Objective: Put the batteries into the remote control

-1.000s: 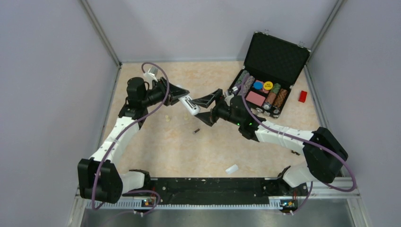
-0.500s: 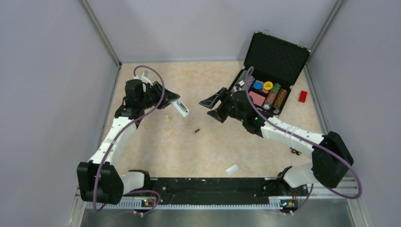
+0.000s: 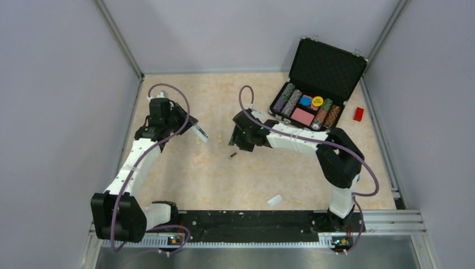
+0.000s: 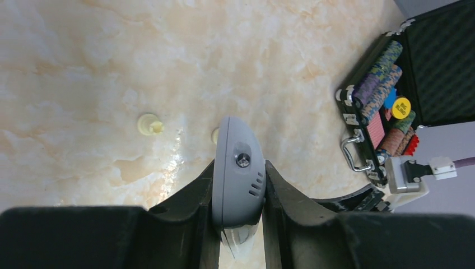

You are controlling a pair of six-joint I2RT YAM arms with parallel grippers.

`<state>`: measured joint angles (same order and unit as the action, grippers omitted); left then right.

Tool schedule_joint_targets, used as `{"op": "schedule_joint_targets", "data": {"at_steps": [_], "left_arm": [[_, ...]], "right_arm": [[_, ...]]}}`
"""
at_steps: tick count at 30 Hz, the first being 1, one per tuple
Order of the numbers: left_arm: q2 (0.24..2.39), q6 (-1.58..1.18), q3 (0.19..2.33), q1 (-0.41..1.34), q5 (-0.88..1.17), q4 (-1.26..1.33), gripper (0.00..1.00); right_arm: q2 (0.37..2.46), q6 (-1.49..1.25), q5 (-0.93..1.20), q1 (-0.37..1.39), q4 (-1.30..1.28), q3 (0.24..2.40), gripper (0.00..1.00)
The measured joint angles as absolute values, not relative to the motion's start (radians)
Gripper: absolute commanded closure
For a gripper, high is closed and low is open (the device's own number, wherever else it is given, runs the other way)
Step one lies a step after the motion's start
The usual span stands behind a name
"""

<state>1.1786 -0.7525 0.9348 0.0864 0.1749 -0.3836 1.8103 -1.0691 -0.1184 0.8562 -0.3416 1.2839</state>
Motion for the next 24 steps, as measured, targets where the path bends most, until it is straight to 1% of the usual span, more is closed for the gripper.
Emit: {"op": "schedule_joint_targets", "data": {"at_steps": [4,8,24], "left_arm": [[1.209,-0.756,0.935,0.086,0.138,-0.385,1.00],[1.211,-0.756,0.935,0.086,0.105,-0.381,1.00],[1.191,-0.684,0.931,0.086,-0.045,-0.361,1.00]], "right_arm": [[1.924,-1.137,-0.124,0.894,-0.445,1.394,0.55],[1.988,-1.201,-0.115,0.908,-0.496,1.475,0.59],[2.091,-1.391,-0.089,0.914,-0.686,1.549,0.63]]}}
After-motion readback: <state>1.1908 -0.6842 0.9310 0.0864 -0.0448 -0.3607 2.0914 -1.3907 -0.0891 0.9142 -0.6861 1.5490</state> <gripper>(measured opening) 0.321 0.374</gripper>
